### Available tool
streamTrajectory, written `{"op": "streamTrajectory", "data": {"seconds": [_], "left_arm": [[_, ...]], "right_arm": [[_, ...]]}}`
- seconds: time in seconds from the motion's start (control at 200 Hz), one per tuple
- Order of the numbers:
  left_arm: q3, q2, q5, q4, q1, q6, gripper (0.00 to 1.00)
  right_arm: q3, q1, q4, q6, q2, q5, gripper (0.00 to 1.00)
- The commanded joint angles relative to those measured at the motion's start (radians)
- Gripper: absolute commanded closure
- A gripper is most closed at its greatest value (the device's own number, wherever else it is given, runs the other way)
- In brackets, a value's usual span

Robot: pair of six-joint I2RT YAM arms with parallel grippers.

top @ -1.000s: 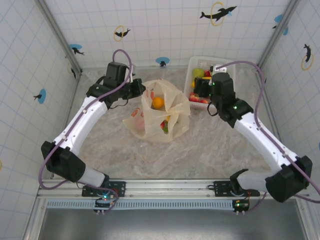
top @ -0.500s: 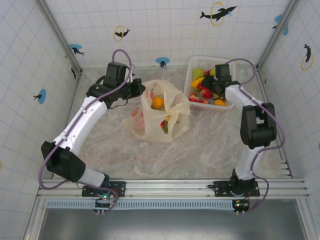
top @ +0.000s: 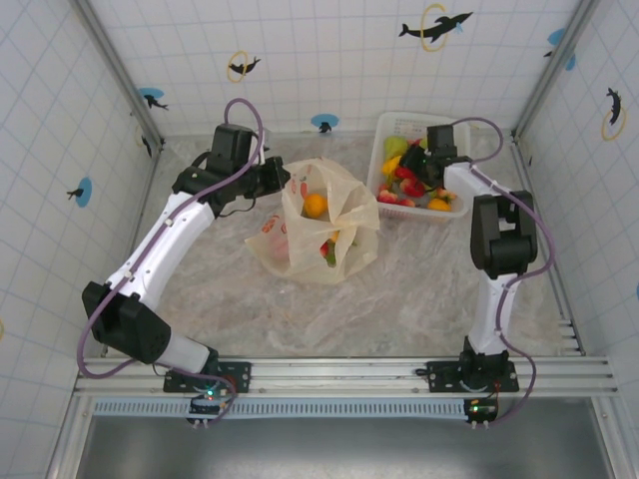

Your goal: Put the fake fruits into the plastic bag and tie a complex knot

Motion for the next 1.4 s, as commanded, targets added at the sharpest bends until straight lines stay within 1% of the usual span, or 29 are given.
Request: {"op": "streamTrajectory", "data": {"seconds": [0.0,0.1,0.275,0.385,0.565,0.736,0.986,1.061,1.151,1.266,1.321,1.396], "left_arm": [[0.027,-0.007,-0.006,-0.010,0.009,0.026,1.00],[0.025,-0.009,-0.009,-0.011,0.008,0.025,1.00],[0.021,-0.012,-0.012,-0.014,0.008,0.025,1.00],[0.018,-0.015,-0.013,-0.014,0.008,0.027,1.00],[0.015,-0.017,-0.015,-0.014,0.008,0.029,1.00],[0.015,-0.017,-0.013,-0.014,0.008,0.030,1.00],[0.010,-0.011,-0.005,0.000,0.009,0.026,1.00],[0.007,-0.009,0.000,0.004,0.008,0.023,1.00],[0.005,-0.007,0.002,0.007,0.008,0.022,1.00],[0.003,-0.012,-0.001,0.007,0.008,0.022,1.00],[0.001,-0.013,-0.001,0.008,0.010,0.022,1.00],[-0.002,-0.013,0.001,0.010,0.008,0.019,1.00]], "right_arm": [[0.062,-0.010,0.024,0.025,0.050,-0.041,0.32],[0.058,-0.012,0.036,0.040,0.063,-0.053,0.36],[0.036,-0.013,0.067,0.054,0.065,-0.069,0.49],[-0.003,-0.018,0.123,0.063,0.038,-0.073,0.57],[-0.057,-0.022,0.152,0.045,-0.041,-0.068,0.59],[-0.197,-0.022,0.213,0.018,-0.200,-0.058,0.59],[-0.467,-0.008,0.306,-0.028,-0.554,-0.076,0.59],[-0.520,0.020,0.302,-0.063,-0.667,-0.064,0.59],[-0.574,0.097,0.285,-0.134,-0.809,-0.023,0.59],[-0.607,0.251,0.278,-0.258,-0.939,0.070,0.60],[-0.606,0.336,0.277,-0.301,-0.966,0.103,0.60],[-0.603,0.426,0.296,-0.331,-0.974,0.141,0.60]]}}
